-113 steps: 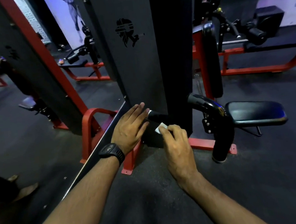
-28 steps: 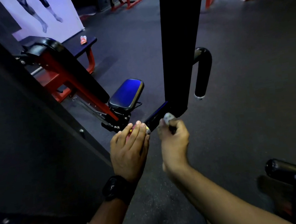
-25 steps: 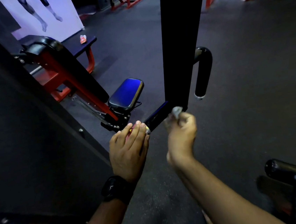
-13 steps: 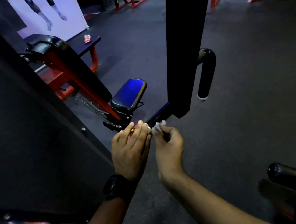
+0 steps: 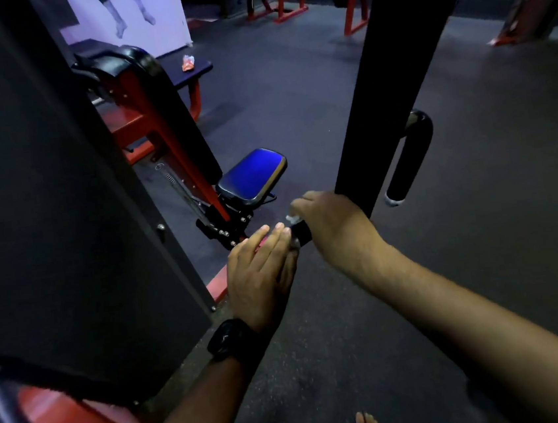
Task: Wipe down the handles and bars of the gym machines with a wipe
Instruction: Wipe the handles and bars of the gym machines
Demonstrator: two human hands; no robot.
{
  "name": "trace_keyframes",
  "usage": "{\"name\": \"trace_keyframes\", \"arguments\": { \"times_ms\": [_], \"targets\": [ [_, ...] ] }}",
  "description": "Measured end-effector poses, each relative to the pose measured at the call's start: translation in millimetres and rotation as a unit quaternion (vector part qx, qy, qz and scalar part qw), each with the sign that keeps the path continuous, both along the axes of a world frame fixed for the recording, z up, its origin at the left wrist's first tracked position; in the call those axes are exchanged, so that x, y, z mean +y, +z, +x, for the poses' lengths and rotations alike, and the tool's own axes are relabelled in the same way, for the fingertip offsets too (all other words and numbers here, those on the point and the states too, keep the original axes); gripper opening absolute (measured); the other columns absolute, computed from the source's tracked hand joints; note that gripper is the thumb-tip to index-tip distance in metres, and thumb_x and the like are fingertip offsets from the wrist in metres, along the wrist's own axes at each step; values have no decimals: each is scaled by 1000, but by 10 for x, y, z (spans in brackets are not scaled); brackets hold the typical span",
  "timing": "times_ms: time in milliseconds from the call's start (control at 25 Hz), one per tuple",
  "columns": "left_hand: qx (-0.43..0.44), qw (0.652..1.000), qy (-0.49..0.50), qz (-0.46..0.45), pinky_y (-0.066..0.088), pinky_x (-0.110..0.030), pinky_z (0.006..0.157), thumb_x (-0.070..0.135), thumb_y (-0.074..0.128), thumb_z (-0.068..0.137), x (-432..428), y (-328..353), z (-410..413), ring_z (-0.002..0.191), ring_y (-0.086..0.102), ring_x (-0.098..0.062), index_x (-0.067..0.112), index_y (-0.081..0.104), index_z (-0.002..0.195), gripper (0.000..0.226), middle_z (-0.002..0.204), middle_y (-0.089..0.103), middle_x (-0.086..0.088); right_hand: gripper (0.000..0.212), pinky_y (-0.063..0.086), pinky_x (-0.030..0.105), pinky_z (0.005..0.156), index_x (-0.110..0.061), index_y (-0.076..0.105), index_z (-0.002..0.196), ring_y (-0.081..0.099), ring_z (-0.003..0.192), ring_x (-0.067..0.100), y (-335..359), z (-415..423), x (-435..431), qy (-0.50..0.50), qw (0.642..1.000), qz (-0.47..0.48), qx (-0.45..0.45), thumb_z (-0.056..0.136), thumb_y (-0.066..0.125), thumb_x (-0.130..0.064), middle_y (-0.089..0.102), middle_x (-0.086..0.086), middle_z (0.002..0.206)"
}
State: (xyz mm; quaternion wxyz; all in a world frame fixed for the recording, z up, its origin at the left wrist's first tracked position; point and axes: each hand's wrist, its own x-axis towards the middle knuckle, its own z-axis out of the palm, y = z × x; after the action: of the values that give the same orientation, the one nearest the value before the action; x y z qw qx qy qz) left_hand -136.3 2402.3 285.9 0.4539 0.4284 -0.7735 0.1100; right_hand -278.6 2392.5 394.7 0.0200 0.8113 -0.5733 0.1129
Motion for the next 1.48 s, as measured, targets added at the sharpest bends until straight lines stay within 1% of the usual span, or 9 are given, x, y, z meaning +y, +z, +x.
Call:
{"name": "trace_keyframes", "arguments": {
  "times_ms": [160, 360, 760, 880, 1120, 1280, 1320, 1400, 1480],
  "targets": [
    [1, 1000, 17, -1, 42, -40, 91, 25, 61, 94, 19, -1, 0, 121, 53, -22, 17, 56, 126, 33, 127, 65, -2, 19, 51, 29, 79, -14, 64, 106, 65, 102, 24, 184, -136, -262, -13, 989, 51, 138, 92, 53, -9, 65, 5, 106],
    [-6, 1000, 26, 3, 44, -44, 90, 27, 60, 97, 25, -56, -11, 120, 54, -24, 15, 61, 126, 32, 124, 66, -2, 20, 48, 30, 77, -11, 62, 111, 62, 101, 26, 170, 14, -174, 52, 988, 73, 126, 95, 50, -14, 62, 8, 107],
    [-23, 1000, 13, -3, 46, -45, 89, 28, 61, 96, 16, -44, 18, 118, 57, -24, 17, 59, 124, 30, 126, 66, -1, 19, 38, 27, 69, -11, 58, 111, 64, 99, 26, 315, -67, -231, 20, 972, 53, 226, 95, 47, -13, 63, 7, 107],
    [-15, 1000, 17, -4, 45, -43, 89, 29, 55, 99, 38, -39, 33, 118, 56, -24, 15, 61, 123, 28, 123, 67, -2, 19, 43, 27, 70, -12, 61, 108, 64, 97, 25, 266, 23, -237, 44, 980, 99, 165, 95, 47, -17, 63, 5, 102],
    [-31, 999, 12, -7, 47, -44, 87, 29, 57, 98, 26, -43, 19, 116, 58, -25, 15, 61, 124, 30, 125, 66, -2, 15, 43, 26, 70, -12, 59, 108, 62, 93, 20, 269, 15, -159, 4, 979, 100, 179, 93, 54, -15, 62, 5, 103],
    [-31, 999, 5, -15, 46, -42, 88, 31, 59, 97, 29, -40, 44, 116, 60, -23, 19, 56, 126, 31, 126, 66, 1, 16, 48, 32, 73, -14, 64, 104, 61, 99, 23, 170, -87, -16, -75, 979, 41, 184, 89, 60, -11, 61, 5, 106],
    [-34, 999, 5, -19, 47, -42, 88, 32, 59, 97, 29, -44, 47, 116, 60, -23, 20, 55, 126, 31, 126, 66, 1, 18, 48, 33, 75, -14, 64, 105, 58, 100, 24, 68, -155, 59, -87, 986, 1, 142, 89, 58, -9, 60, 5, 108],
    [-32, 999, 6, -19, 46, -42, 88, 32, 58, 97, 25, -31, 40, 116, 60, -23, 20, 55, 125, 31, 126, 66, 0, 21, 51, 32, 77, -12, 68, 105, 57, 97, 21, -145, -216, 300, -112, 984, -111, -78, 90, 55, -5, 63, 4, 107],
    [-25, 1000, 5, -18, 44, -41, 89, 33, 56, 98, 26, -25, 17, 116, 59, -22, 20, 54, 125, 30, 125, 66, 0, 18, 51, 21, 80, -13, 72, 104, 61, 93, 10, -422, -202, 467, -181, 907, -177, -338, 91, 61, -6, 67, -1, 103]
  ]
}}
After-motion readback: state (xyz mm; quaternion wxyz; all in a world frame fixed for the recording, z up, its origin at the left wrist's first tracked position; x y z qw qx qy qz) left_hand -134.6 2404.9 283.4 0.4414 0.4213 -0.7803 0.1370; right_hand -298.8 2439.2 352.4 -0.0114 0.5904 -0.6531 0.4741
